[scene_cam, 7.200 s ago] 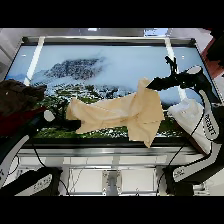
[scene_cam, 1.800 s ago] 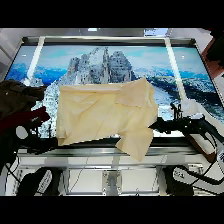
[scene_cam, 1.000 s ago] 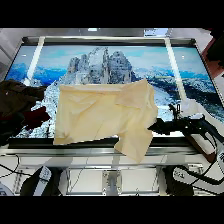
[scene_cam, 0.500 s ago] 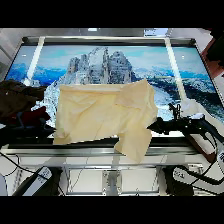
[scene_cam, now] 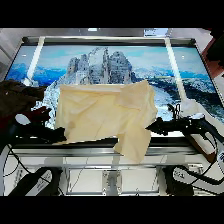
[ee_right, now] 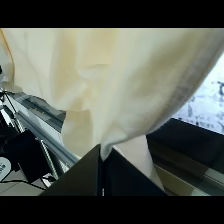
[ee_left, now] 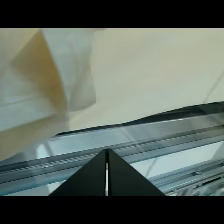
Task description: Fold the shirts.
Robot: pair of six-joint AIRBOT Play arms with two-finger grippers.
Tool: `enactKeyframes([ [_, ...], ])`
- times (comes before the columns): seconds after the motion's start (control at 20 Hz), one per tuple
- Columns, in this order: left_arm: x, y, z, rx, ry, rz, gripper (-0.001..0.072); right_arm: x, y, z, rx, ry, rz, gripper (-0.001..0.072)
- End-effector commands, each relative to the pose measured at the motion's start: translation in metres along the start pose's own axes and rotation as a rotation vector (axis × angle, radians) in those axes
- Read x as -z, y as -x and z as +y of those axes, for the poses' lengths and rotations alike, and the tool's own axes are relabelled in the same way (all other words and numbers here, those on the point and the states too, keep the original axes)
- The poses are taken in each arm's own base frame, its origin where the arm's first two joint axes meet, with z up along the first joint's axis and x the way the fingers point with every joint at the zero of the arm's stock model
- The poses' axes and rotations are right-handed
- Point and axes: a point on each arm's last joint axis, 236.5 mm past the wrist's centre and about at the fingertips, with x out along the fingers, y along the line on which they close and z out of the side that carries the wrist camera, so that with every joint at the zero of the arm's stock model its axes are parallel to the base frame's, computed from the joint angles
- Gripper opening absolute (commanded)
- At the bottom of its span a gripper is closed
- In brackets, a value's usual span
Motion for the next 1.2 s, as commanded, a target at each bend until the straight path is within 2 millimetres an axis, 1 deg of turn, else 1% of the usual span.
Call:
enactKeyframes([
  [0.0, 0.007, 0.000, 0.024, -0.149, -0.109, 0.043, 0.0012, -0.004, 0.000, 0.009, -0.036, -0.010, -0.018, 0.0030],
  [0.05, 0.005, -0.001, 0.019, -0.127, -0.103, 0.030, 0.0012, -0.006, 0.000, 0.010, -0.044, -0.012, -0.024, 0.0030],
  [0.1, -0.004, -0.002, 0.014, -0.111, -0.104, -0.006, 0.0012, -0.006, 0.000, 0.012, -0.050, -0.013, -0.027, 0.0030],
  [0.2, -0.034, 0.005, 0.015, -0.129, -0.111, -0.128, 0.0012, -0.005, 0.000, 0.013, -0.056, -0.014, -0.019, 0.0030],
  [0.25, -0.046, 0.013, 0.014, -0.134, -0.087, -0.174, 0.0013, -0.003, 0.000, 0.015, -0.062, -0.013, -0.010, 0.0030],
  [0.3, -0.061, 0.025, 0.010, -0.132, -0.048, -0.229, 0.0042, -0.001, 0.000, 0.016, -0.066, -0.013, -0.003, 0.0030],
  [0.35, -0.079, 0.041, 0.000, -0.103, -0.033, -0.295, 0.0210, 0.000, 0.000, 0.017, -0.069, -0.013, 0.001, 0.0030],
  [0.4, -0.102, 0.068, -0.016, -0.058, -0.035, -0.385, 0.0344, 0.001, 0.000, 0.017, -0.073, -0.013, 0.004, 0.0030],
  [0.45, -0.124, 0.103, -0.028, -0.040, -0.061, -0.488, 0.0350, 0.000, 0.000, 0.018, -0.076, -0.014, 0.001, 0.0030],
  [0.5, -0.138, 0.137, -0.033, -0.055, -0.081, -0.573, 0.0351, -0.001, 0.001, 0.020, -0.083, -0.016, -0.004, 0.0030],
  [0.55, -0.144, 0.169, -0.029, -0.092, -0.089, -0.645, 0.0351, -0.002, 0.001, 0.021, -0.090, -0.018, -0.009, 0.0030],
  [0.6, -0.140, 0.191, -0.018, -0.131, -0.065, -0.684, 0.0351, -0.003, 0.001, 0.022, -0.093, -0.013, -0.012, 0.0030],
  [0.65, -0.125, 0.201, 0.005, -0.184, -0.019, -0.683, 0.0351, -0.003, 0.001, 0.022, -0.094, 0.005, -0.014, 0.0030],
  [0.7, -0.106, 0.202, 0.031, -0.233, 0.053, -0.657, 0.0351, -0.003, 0.001, 0.022, -0.093, 0.011, -0.014, 0.0030],
  [0.75, -0.090, 0.199, 0.056, -0.257, 0.177, -0.666, 0.0371, -0.004, 0.001, 0.022, -0.093, 0.010, -0.017, 0.0030],
  [0.8, -0.081, 0.188, 0.070, -0.252, 0.244, -0.680, 0.0371, -0.005, 0.001, 0.021, -0.090, 0.010, -0.021, 0.0030],
  [0.85, -0.068, 0.163, 0.079, -0.238, 0.297, -0.647, 0.0371, -0.005, 0.001, 0.021, -0.088, 0.010, -0.023, 0.0030],
  [0.95, -0.035, 0.094, 0.087, -0.193, 0.358, -0.483, 0.0370, -0.007, 0.001, 0.020, -0.085, 0.010, -0.029, 0.0030],
  [1.0, -0.021, 0.067, 0.088, -0.167, 0.387, -0.424, 0.0370, -0.007, 0.001, 0.020, -0.085, 0.009, -0.032, 0.0030],
  [1.05, -0.011, 0.046, 0.088, -0.141, 0.417, -0.387, 0.0370, -0.008, 0.001, 0.022, -0.091, 0.007, -0.036, 0.0030],
  [1.1, -0.011, 0.034, 0.088, -0.111, 0.447, -0.398, 0.0371, -0.010, 0.001, 0.024, -0.102, 0.004, -0.042, 0.0030],
  [1.15, -0.020, 0.033, 0.087, -0.076, 0.498, -0.440, 0.0371, -0.012, 0.002, 0.027, -0.114, 0.001, -0.049, 0.0030],
])
